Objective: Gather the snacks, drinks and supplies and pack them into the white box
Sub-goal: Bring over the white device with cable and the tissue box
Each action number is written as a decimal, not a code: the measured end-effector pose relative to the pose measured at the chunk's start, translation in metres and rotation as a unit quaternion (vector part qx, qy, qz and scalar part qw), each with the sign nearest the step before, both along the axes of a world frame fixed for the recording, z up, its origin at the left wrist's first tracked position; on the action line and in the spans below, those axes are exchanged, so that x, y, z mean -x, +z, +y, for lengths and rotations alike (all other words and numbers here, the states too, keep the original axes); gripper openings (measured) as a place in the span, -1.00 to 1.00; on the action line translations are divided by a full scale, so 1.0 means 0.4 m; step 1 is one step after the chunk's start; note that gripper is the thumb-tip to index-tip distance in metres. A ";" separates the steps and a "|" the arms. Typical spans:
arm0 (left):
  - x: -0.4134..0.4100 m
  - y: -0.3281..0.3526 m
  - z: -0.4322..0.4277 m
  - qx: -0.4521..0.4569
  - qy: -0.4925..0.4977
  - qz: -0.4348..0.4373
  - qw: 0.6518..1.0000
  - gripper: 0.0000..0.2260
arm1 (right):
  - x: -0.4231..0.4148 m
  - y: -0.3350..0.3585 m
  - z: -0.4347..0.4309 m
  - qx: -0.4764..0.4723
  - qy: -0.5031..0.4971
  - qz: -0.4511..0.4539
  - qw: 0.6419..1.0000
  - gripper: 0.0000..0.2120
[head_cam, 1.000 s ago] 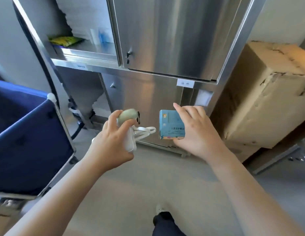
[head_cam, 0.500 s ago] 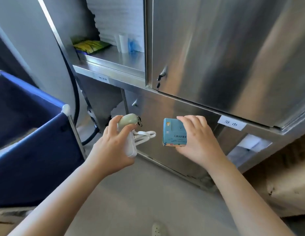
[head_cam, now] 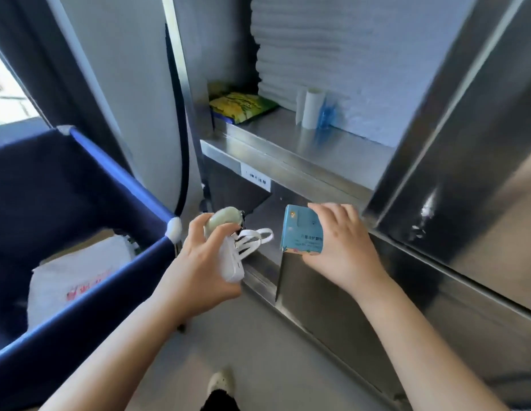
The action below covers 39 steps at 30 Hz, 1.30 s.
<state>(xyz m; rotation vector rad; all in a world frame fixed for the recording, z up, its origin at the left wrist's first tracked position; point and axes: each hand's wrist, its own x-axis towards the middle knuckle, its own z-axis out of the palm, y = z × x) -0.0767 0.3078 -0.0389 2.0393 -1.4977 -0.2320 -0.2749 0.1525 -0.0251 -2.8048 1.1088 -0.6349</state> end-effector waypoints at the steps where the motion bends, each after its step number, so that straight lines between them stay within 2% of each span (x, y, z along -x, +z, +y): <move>1: -0.046 0.000 -0.030 0.005 -0.007 0.007 1.000 -0.28 | -0.042 -0.001 -0.023 0.002 -0.010 -0.004 1.000 -0.28; 6: -0.219 0.018 -0.161 0.012 -0.020 0.015 1.000 -0.29 | -0.200 0.009 -0.138 0.014 -0.065 -0.009 0.998 -0.27; 12: -0.331 0.043 -0.323 0.024 -0.075 0.028 0.997 -0.27 | -0.270 0.033 -0.276 0.021 -0.137 0.008 0.990 -0.21; 17: -0.351 0.071 -0.483 0.030 -0.120 0.001 0.992 -0.29 | -0.281 0.042 -0.410 0.007 -0.205 0.013 0.979 -0.18; 24: -0.333 0.136 -0.733 0.033 -0.194 -0.078 0.977 -0.29 | -0.280 0.045 -0.577 -0.048 -0.245 0.000 0.968 -0.26; 31: -0.319 0.141 -0.901 0.009 -0.261 -0.164 0.951 -0.31 | -0.240 0.015 -0.653 -0.136 -0.290 -0.053 0.946 -0.48; 35: -0.322 0.117 -0.963 -0.034 -0.333 -0.211 0.919 -0.27 | -0.199 0.011 -0.666 -0.167 -0.325 -0.071 0.928 -0.44; 39: -0.336 0.098 -1.020 -0.057 -0.408 -0.226 0.883 -0.24 | -0.178 0.004 -0.666 -0.185 -0.352 -0.090 0.913 -0.30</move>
